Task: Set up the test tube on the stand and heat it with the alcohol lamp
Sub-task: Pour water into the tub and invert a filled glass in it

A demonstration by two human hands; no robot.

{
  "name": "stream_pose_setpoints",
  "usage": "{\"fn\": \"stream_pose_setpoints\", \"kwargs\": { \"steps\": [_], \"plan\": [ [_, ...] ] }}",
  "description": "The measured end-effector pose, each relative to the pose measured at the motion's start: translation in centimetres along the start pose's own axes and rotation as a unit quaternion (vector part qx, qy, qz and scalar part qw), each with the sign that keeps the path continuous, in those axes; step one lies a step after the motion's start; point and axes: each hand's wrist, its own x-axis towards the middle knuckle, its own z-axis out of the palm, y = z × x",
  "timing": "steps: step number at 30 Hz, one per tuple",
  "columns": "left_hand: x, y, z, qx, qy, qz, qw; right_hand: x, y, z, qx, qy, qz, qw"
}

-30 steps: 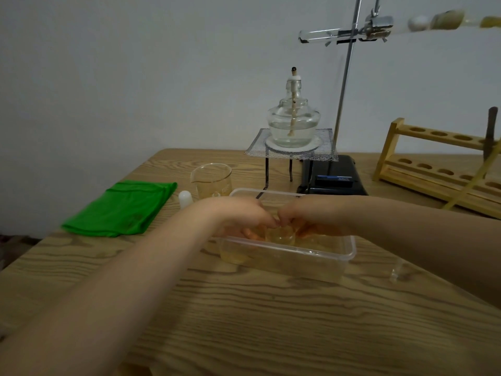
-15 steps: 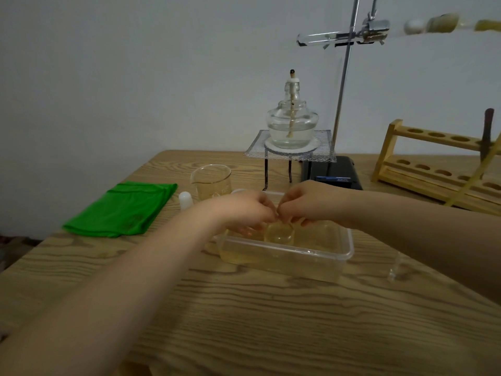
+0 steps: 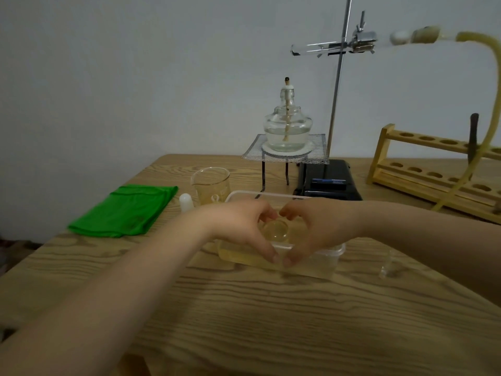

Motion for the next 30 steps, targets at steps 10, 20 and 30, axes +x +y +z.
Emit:
{"fn": "stream_pose_setpoints", "kwargs": {
  "steps": [10, 20, 30],
  "plan": [
    [-0.1, 0.4, 0.7, 0.044, 0.095, 0.012, 0.994, -0.3, 0.7, 0.4, -0.012, 0.028, 0.004, 1.000],
    [0.2, 1.0, 1.2, 0.047, 0.116, 0.011, 0.992, -0.1, 1.6, 0.0, -0.013, 0.032, 0.003, 0.999],
    [1.1, 0.6, 0.8, -0.162, 0.250, 0.040, 0.954, -0.8, 1.9, -0.4, 0.166, 0.181, -0.022, 0.969]
  ]
}}
